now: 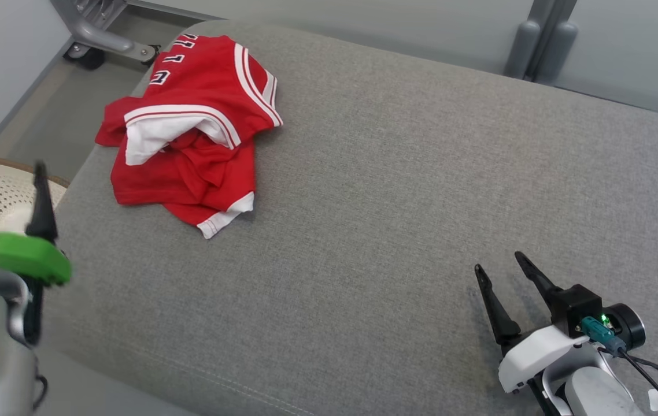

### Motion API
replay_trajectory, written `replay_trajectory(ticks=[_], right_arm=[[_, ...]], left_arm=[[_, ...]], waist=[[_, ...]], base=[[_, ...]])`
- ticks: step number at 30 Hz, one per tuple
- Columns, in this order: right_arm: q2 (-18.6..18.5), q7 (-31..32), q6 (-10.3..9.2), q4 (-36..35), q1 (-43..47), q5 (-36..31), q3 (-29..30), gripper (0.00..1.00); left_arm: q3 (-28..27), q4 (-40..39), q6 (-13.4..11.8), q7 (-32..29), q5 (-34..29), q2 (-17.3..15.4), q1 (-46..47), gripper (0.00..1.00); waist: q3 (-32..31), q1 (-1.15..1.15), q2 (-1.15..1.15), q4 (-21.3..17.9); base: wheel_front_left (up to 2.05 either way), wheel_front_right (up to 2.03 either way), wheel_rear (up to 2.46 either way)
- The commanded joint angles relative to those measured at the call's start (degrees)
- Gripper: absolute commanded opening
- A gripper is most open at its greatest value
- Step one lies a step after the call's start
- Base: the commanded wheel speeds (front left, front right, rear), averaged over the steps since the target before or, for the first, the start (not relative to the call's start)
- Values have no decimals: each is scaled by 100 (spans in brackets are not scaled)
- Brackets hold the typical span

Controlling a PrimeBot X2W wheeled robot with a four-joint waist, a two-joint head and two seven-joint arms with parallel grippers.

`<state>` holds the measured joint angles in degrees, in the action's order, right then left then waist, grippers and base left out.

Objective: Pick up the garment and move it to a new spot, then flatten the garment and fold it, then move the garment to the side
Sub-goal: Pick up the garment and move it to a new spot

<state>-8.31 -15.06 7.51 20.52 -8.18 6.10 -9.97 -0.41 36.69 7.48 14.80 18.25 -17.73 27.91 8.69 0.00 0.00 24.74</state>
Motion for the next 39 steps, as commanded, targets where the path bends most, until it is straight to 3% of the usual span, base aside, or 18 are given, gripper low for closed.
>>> replay_trajectory(ticks=[1,7,16,25,34,35,36,39], right_arm=[[-56,-18,-5,-32,-84,-44,19,100],[-146,-18,-4,-82,-214,-72,3,100],[-226,-18,-5,-137,-444,-87,-69,100],[-389,-18,-5,-185,-609,-61,-11,100],[-431,-18,-5,-148,-658,-17,-2,100],[-436,-18,-5,-145,-675,-22,8,100],[-438,-18,-5,-141,-695,-33,15,100],[-403,-18,-5,-151,-738,-30,34,100]], left_arm=[[128,73,-2,-60,76,-122,302,100],[909,477,-1,-463,767,-796,1553,100],[1866,840,-4,-1107,1820,-1439,2088,100],[2234,1276,-4,-1564,3053,-1521,1920,100],[2424,1751,-3,-1939,3510,-1452,1870,100],[2450,1801,-3,-1910,3530,-1461,1903,55],[2499,1829,-3,-1887,3512,-1463,1940,0],[2649,1802,-3,-1807,3518,-1403,2026,0]], waist=[[302,0,0,-267],[620,0,0,-554],[924,0,0,-1072],[1181,0,0,-1303],[1302,0,0,-1339],[1309,0,0,-1332],[1311,0,0,-1323],[1250,0,0,-1292]], base=[[0,0,0],[0,0,0],[0,0,0],[0,0,0],[0,0,0],[0,0,0],[0,0,0],[0,0,0]])
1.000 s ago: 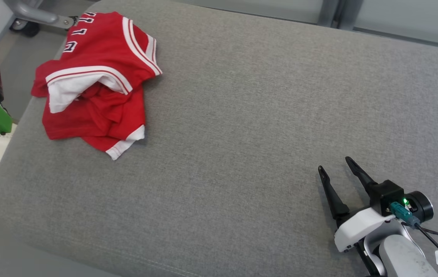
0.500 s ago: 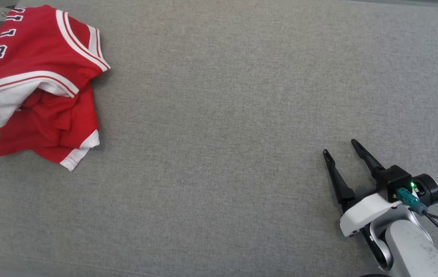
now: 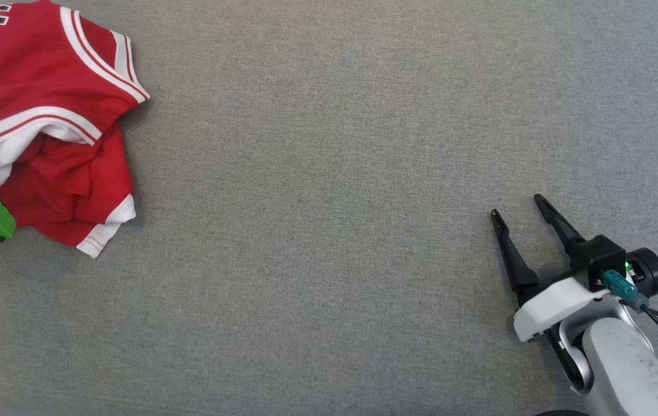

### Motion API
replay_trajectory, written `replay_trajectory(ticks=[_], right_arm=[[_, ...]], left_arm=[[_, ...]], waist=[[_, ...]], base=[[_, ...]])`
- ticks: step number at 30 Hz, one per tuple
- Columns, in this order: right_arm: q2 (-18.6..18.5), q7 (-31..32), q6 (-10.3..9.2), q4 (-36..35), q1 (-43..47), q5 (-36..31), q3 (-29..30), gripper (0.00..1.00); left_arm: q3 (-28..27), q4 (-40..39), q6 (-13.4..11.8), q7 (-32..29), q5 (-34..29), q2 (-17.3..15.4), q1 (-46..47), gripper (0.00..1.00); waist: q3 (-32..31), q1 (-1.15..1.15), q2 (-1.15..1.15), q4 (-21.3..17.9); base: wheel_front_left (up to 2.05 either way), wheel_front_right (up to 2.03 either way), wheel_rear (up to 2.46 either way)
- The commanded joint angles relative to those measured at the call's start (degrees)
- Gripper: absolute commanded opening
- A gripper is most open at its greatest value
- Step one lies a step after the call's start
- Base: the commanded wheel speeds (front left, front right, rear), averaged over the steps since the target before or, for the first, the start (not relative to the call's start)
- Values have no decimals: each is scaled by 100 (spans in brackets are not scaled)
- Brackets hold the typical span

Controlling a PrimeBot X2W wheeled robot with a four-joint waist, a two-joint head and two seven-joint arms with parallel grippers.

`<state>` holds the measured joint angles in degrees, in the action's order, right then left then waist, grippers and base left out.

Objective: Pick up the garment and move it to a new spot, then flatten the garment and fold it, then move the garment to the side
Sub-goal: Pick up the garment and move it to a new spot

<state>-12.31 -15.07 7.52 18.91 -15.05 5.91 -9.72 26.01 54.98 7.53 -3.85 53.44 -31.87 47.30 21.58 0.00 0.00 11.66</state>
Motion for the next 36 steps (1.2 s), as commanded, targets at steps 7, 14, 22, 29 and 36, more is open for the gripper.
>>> replay_trajectory(ticks=[7,14,22,29,36], right_arm=[[174,-16,-6,12,62,21,21,100],[417,-16,-6,35,219,103,78,100],[547,-16,-6,-27,277,150,125,100],[640,-17,-6,-92,278,153,289,100],[739,-17,-7,-147,170,170,314,100]], left_arm=[[457,-423,-9,935,-377,-328,538,0],[1145,-1269,-9,1520,-788,-566,1535,0],[1796,-2046,-9,1561,-425,-272,1834,0],[2343,-2163,-9,1771,-101,591,1244,0],[2735,-1868,-9,1895,116,1654,744,0]], waist=[[-333,0,0,47],[-788,0,0,-104],[-977,0,0,-587],[-919,0,0,-1191],[-736,0,0,-1939]], base=[[0,0,0],[0,0,0],[0,0,0],[0,0,0],[0,0,0]])
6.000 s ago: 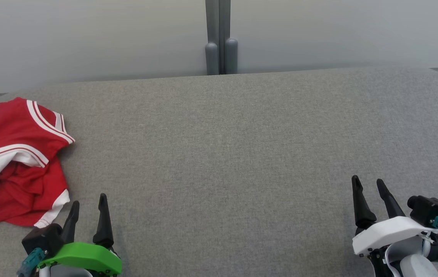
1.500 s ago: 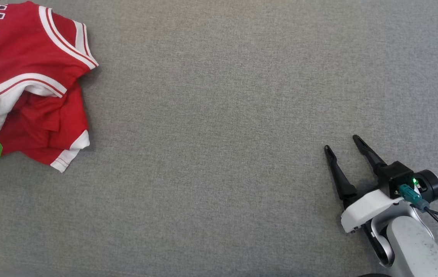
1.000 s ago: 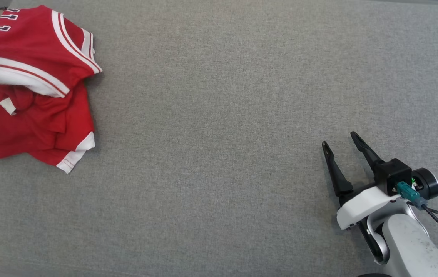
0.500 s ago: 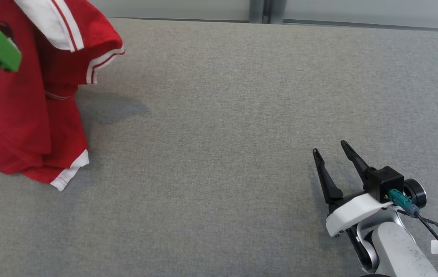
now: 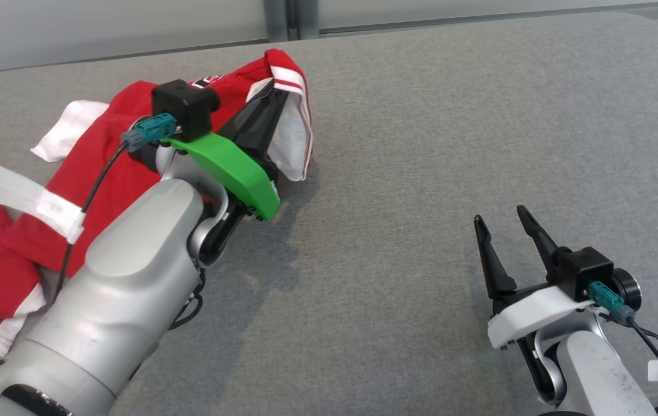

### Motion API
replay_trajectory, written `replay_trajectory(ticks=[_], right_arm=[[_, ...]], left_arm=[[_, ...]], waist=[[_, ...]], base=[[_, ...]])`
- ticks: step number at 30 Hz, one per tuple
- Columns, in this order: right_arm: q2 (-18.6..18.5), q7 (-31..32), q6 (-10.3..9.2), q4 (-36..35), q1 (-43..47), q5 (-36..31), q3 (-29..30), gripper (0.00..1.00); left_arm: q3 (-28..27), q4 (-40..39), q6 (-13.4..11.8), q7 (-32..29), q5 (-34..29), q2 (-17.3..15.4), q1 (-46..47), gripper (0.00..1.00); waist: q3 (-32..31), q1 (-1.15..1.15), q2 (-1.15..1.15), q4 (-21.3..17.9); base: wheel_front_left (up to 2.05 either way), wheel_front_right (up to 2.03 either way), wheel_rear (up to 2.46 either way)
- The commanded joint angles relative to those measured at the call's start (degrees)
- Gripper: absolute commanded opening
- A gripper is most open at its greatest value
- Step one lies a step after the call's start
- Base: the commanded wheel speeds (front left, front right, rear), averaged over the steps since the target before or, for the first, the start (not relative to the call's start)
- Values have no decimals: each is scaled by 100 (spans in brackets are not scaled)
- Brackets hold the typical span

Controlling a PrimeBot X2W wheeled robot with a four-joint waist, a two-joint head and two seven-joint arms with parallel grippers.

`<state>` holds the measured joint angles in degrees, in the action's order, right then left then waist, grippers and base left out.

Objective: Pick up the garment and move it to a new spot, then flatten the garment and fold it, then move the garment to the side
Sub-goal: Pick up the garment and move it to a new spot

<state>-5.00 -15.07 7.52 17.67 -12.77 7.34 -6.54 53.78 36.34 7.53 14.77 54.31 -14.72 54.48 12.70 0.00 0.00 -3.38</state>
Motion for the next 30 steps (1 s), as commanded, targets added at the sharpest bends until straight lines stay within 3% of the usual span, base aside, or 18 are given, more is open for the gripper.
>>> replay_trajectory(ticks=[1,7,14,15,16,17,23,30], right_arm=[[20,-16,-6,-45,-93,13,-10,100],[104,-16,-7,-98,-174,45,-50,100],[175,-16,-7,-85,-123,121,-30,100],[183,-16,-7,-79,-107,120,-36,100],[191,-17,-7,-73,-89,119,-38,100],[194,-16,-6,-70,-72,123,-22,100],[203,-16,-6,-83,34,135,98,100],[203,-16,-6,-147,149,102,168,100]], left_arm=[[-34,23,-9,41,49,97,43,0],[-3,-13,-9,47,-129,739,126,0],[-126,-275,-9,44,-723,971,-182,0],[-132,-130,-9,44,-758,962,-302,15],[-111,-26,-9,39,-840,932,-350,80],[-134,94,-9,39,-868,903,-397,100],[-575,637,-15,38,-1098,708,-1048,100],[-2033,198,-289,38,-1722,364,-2289,100]], waist=[[221,0,0,-530],[462,0,0,-1108],[515,0,0,-1474],[498,0,0,-1490],[484,0,0,-1501],[470,0,0,-1495],[264,0,0,-1237],[-111,0,0,-664]], base=[[0,0,0],[0,0,0],[0,0,0],[0,0,0],[0,0,0],[0,0,0],[0,0,0],[0,0,0]])
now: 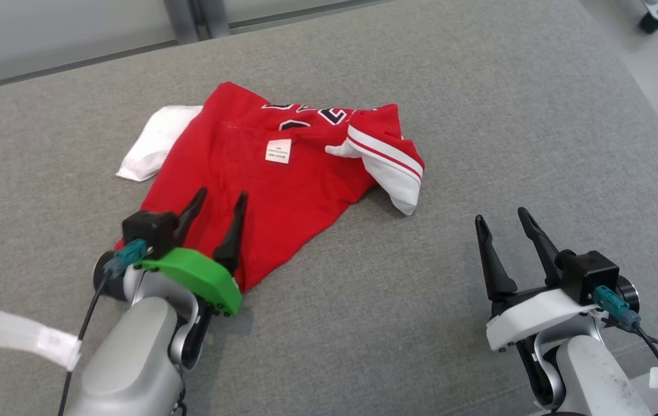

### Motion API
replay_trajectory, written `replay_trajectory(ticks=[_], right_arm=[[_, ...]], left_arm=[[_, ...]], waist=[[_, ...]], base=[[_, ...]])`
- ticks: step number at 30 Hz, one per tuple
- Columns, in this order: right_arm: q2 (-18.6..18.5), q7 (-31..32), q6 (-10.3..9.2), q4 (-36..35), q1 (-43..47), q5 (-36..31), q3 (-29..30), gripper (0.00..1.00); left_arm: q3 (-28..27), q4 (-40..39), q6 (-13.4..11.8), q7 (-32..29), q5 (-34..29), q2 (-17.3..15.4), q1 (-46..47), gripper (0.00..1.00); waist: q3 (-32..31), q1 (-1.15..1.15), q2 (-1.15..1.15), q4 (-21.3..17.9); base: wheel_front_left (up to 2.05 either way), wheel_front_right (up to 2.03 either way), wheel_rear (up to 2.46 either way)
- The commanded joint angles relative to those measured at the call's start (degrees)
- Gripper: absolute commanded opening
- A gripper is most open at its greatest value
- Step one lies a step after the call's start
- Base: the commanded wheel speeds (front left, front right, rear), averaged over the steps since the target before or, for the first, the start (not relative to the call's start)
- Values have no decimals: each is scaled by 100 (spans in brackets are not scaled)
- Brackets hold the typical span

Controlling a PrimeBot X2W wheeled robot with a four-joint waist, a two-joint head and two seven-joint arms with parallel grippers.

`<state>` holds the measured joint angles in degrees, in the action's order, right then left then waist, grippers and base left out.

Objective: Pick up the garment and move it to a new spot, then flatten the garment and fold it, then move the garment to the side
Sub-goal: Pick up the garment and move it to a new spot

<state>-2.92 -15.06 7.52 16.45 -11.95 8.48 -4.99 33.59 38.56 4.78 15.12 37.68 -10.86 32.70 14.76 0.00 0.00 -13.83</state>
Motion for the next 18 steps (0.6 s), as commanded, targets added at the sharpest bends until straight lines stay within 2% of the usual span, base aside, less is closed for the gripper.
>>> replay_trajectory(ticks=[1,7,8,14,18], right_arm=[[-8,-17,-7,-28,99,-21,13,100],[-22,-17,-7,-23,278,-36,106,100],[-22,-17,-7,-23,278,-36,106,100],[-16,-17,-7,30,439,-48,154,100],[-11,-18,-6,75,556,-25,161,100]], left_arm=[[-288,-184,-98,4,-161,-47,-347,100],[-1632,-1078,-251,3,-981,-35,-1630,100],[-1632,-1078,-251,3,-981,-35,-1630,100],[-2719,-1781,-88,3,-1636,303,-2646,100],[-3194,-2118,29,4,-2006,534,-3133,100]], waist=[[-369,0,0,467],[-703,0,0,1025],[-703,0,0,1025],[-908,0,0,1361],[-1009,0,0,1482]], base=[[0,0,0],[0,0,0],[0,0,0],[0,0,0],[0,0,0]])
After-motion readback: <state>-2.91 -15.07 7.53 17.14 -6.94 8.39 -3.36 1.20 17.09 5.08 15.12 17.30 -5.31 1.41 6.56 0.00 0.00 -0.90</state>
